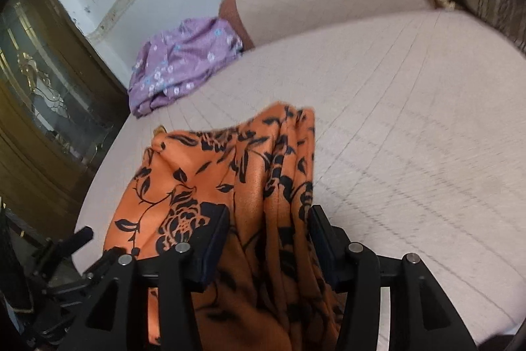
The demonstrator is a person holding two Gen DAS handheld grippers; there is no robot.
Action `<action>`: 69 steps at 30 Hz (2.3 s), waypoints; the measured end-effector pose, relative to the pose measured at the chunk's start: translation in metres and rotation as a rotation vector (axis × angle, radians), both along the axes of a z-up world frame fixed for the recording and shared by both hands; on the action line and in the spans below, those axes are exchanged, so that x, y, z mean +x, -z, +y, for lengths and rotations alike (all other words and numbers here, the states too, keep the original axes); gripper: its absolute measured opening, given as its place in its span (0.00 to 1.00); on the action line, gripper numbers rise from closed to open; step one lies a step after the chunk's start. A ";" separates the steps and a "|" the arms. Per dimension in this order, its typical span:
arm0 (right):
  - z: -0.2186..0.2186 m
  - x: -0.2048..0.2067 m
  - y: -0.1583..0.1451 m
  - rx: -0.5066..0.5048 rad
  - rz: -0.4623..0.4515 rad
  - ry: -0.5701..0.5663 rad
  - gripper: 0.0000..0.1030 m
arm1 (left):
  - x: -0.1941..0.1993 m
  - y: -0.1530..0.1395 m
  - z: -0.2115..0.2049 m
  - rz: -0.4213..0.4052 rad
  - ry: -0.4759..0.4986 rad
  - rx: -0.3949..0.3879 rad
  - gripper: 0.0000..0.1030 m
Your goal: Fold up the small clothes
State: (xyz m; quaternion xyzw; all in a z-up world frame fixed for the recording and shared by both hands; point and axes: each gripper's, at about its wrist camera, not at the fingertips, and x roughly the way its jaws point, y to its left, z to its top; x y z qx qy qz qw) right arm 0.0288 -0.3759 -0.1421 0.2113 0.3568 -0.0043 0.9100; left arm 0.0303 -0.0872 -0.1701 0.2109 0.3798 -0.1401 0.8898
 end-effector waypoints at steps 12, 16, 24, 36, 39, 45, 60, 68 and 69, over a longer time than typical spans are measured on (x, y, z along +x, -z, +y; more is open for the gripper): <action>0.031 -0.019 0.026 -0.087 0.134 -0.068 0.43 | -0.007 0.017 0.017 -0.029 -0.025 0.013 0.79; 0.017 -0.029 0.031 0.097 0.169 -0.021 0.43 | 0.006 0.014 0.027 0.011 -0.012 -0.033 0.80; 0.019 -0.035 0.032 0.113 0.171 -0.027 0.42 | 0.013 0.016 0.027 0.011 0.005 -0.027 0.80; 0.019 0.039 -0.032 -0.012 0.016 -0.073 0.42 | 0.015 0.000 0.021 0.030 -0.056 -0.030 0.80; 0.012 0.074 0.013 0.110 0.183 -0.068 0.39 | 0.020 0.016 0.021 0.066 -0.060 -0.015 0.80; 0.009 0.052 0.003 0.113 0.147 -0.059 0.35 | 0.016 -0.014 0.021 0.000 -0.066 -0.041 0.80; 0.027 -0.071 -0.104 -0.146 -0.091 0.035 0.64 | -0.019 -0.128 0.028 -0.192 -0.093 -0.170 0.88; 0.050 -0.098 -0.137 -0.261 -0.166 0.014 0.64 | -0.036 -0.168 0.037 -0.271 -0.127 -0.200 0.88; 0.054 -0.099 -0.138 -0.267 -0.169 0.007 0.64 | -0.037 -0.171 0.038 -0.280 -0.145 -0.193 0.88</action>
